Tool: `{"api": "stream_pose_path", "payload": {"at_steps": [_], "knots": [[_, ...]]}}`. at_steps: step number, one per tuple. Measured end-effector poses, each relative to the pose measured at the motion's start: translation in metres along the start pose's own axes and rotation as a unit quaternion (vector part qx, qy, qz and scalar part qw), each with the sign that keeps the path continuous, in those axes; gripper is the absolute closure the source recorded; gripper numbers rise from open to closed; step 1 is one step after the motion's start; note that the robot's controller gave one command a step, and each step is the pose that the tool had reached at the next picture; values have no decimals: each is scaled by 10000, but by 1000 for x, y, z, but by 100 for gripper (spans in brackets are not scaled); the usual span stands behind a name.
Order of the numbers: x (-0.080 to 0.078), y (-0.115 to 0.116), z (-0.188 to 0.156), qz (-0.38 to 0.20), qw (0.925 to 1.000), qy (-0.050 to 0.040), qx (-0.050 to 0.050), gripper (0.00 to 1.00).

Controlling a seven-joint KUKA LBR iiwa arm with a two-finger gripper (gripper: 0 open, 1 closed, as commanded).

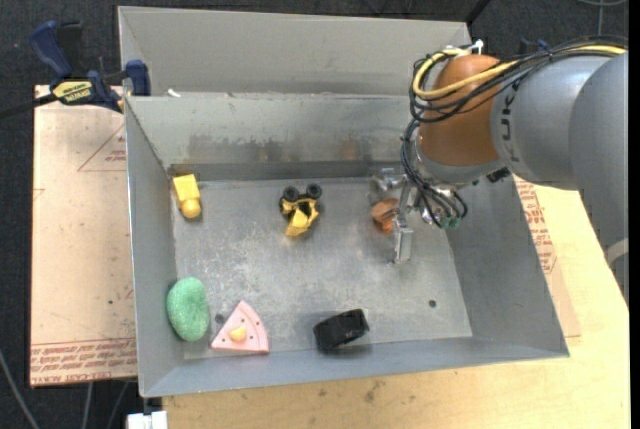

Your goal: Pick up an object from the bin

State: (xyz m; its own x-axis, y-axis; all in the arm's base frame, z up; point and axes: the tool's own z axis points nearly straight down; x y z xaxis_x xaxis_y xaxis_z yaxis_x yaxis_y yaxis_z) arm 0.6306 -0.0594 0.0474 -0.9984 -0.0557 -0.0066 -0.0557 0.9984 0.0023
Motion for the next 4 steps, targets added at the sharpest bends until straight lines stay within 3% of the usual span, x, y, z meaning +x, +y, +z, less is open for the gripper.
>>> {"api": "stream_pose_path", "payload": {"at_steps": [1,2,3,4], "knots": [[2,-6,-41,-432,9991,28,7,0],[4,-6,-59,-381,9993,2,7,0],[0,-9,-23,-34,10000,27,6,100],[0,-9,-23,-35,10000,27,7,100]]}}
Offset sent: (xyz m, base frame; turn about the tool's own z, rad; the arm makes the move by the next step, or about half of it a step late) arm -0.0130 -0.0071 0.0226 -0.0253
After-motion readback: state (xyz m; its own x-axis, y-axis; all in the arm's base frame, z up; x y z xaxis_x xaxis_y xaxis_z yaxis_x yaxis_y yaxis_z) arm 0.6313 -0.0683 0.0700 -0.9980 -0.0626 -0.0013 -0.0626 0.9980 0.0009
